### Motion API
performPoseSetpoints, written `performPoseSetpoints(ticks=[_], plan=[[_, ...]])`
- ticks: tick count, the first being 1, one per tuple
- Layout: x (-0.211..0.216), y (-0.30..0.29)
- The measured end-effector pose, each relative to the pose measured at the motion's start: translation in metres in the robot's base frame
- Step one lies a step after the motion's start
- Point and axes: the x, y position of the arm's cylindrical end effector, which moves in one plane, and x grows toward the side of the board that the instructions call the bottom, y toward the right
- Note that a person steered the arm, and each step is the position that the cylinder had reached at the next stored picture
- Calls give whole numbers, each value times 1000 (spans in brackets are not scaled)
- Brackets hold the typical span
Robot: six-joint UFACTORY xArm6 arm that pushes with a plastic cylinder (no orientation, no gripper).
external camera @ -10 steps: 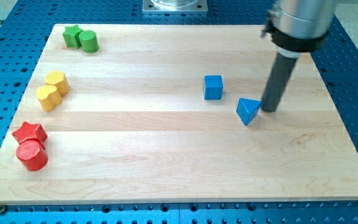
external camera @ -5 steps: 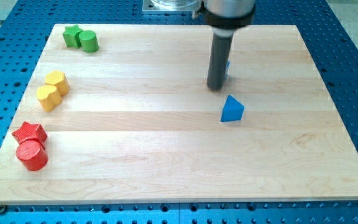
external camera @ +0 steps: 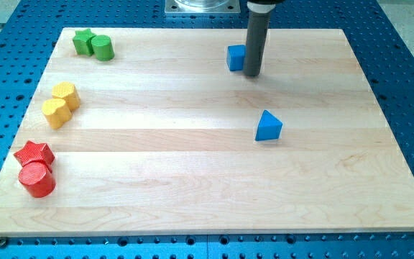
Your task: Push the blue blocks towards the top center
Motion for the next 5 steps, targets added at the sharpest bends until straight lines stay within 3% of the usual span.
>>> performPoseSetpoints(ticks=[1,2,3,4,5], plan=[[-33,-47],[-31,-41],[-21,37],[60,104],[134,108]])
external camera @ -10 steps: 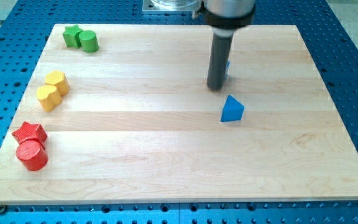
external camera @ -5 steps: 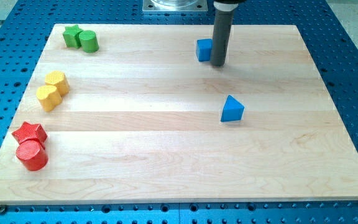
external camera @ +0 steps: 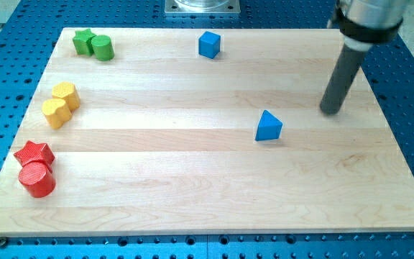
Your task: Push the blue blocks towards the top center
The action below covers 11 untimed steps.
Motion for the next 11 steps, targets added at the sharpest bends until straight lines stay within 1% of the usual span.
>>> performPoseSetpoints(ticks=[1,2,3,4,5,6,7,8,9,10,11], plan=[[21,-80],[62,-101],[12,-167],[23,-185],[9,-212],[-52,-228],[-79,-236],[-91,-273],[-81,-307],[-128,-256],[-151,-253]])
